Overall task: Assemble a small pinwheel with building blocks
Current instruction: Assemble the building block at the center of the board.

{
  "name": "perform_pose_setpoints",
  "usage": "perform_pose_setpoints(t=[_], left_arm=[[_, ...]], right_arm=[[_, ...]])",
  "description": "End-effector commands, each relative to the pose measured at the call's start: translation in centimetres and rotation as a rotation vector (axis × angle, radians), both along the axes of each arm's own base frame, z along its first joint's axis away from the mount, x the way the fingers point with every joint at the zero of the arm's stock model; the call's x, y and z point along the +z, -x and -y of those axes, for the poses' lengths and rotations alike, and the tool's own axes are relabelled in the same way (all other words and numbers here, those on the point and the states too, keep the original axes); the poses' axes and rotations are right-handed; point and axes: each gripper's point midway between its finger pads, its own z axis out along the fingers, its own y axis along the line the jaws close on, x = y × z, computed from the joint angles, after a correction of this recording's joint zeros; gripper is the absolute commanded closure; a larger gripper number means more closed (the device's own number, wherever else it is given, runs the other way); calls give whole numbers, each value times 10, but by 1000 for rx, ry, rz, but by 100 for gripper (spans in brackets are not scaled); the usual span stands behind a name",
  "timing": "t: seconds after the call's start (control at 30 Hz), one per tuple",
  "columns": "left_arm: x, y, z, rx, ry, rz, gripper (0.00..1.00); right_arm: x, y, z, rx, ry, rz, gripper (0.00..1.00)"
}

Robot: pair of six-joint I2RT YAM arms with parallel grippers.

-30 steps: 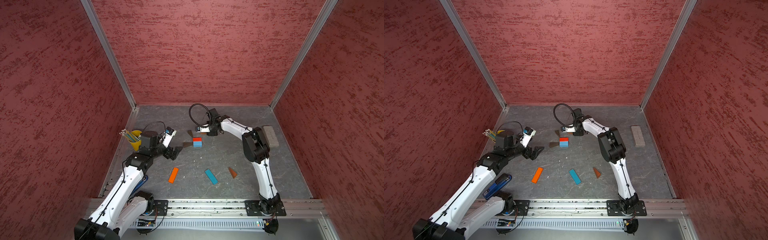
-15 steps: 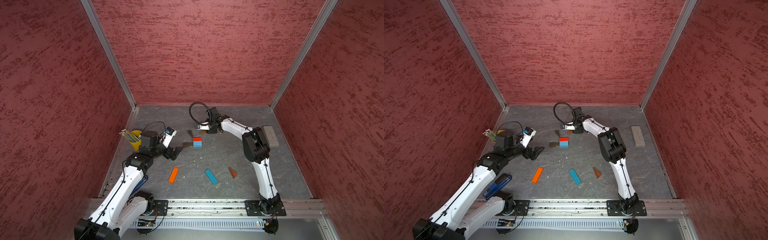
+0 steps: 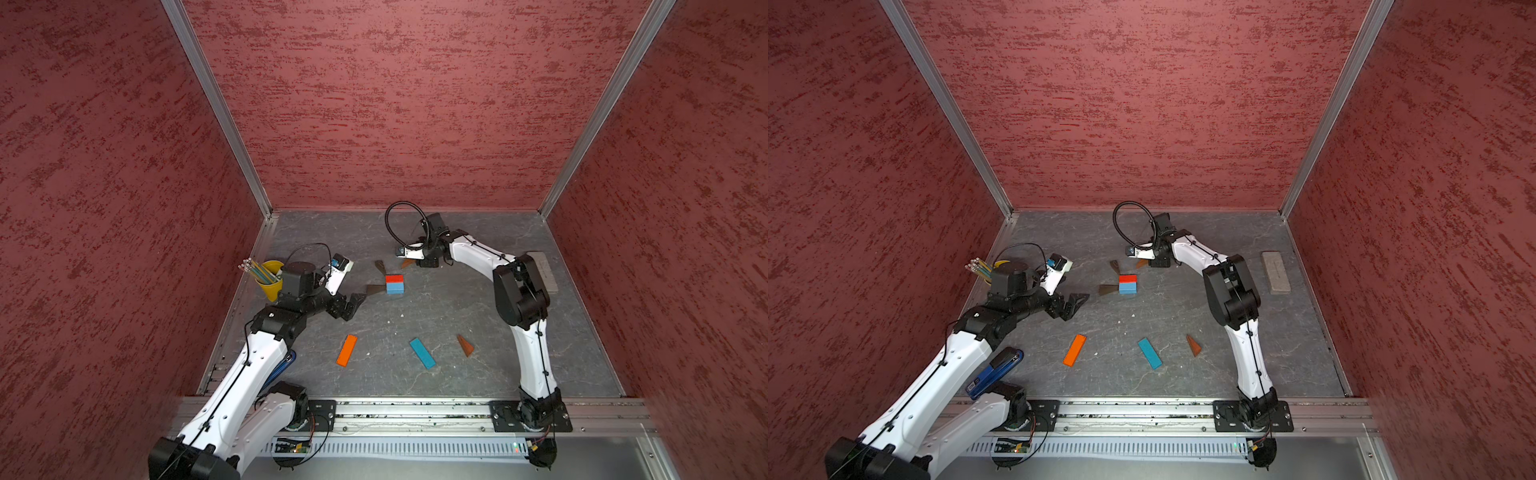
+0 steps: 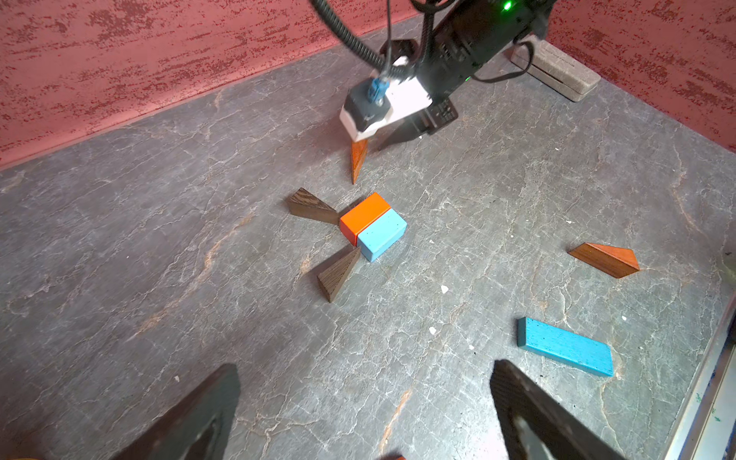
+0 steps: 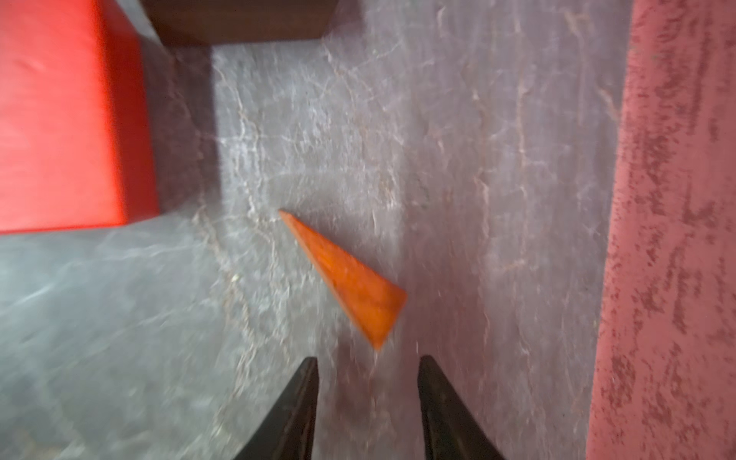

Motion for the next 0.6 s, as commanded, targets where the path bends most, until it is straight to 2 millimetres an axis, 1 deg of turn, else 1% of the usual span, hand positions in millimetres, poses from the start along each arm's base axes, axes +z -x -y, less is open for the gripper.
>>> perform_pose_setpoints(t=[0.0,0.07,0.13,0.2,0.27,0.4,0.43,0.57], left_arm=[[0,0,1,-13,4,14,0],[0,0,0,-12,2,13,0],[0,-1,0,-11,1,14,0],[0,0,0,-11,0,13,0],[-1,0,0,-11,0,12,0],[-1,0,1,-15,5,9,0],[-1,0,1,-16,4,8,0],[-1,0,2,-21,7,8,0]], right_arm=[[52,-4,-8,-1,-142,63,54],[56,-14,-5,-65,-173,77,54],[52,-28,0,-142,-171,91,56],[44,-43,7,-229,-145,96,60],[35,-52,12,-276,-124,96,63],[22,-58,13,-322,-126,77,65],[21,-59,12,-328,-130,77,65],[11,-58,11,-334,-129,56,66]])
